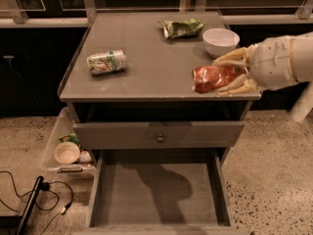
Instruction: Pick coke can from middle drawer and place on counter
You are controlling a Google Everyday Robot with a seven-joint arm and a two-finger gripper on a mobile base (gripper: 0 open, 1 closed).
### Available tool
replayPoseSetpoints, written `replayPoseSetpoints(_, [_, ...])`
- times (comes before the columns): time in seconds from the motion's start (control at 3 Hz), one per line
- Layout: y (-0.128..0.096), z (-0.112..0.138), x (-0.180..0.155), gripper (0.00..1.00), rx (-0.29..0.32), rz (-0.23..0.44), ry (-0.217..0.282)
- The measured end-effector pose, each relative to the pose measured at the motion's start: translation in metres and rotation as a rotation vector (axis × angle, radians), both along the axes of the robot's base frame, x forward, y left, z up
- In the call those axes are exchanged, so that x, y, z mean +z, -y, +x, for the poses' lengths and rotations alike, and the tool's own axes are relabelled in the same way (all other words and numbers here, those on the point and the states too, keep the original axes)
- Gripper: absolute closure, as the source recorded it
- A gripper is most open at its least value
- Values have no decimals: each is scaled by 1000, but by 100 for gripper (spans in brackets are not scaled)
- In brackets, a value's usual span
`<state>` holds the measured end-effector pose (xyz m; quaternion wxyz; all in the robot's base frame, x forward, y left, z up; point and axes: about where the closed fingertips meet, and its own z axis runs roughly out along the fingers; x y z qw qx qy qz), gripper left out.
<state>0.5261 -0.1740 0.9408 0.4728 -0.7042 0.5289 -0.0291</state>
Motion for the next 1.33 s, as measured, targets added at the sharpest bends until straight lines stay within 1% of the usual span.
replayPoseSetpoints(0.33, [1, 63, 7, 100, 4, 40, 10])
replayPoseSetpoints(0.67, [-10, 119, 7, 100, 20, 114, -21])
replayPoseSetpoints(1.0, [-27, 155, -17, 100, -3, 185, -128])
replayPoseSetpoints(1.33, [-32, 169, -48, 100, -77, 205, -257])
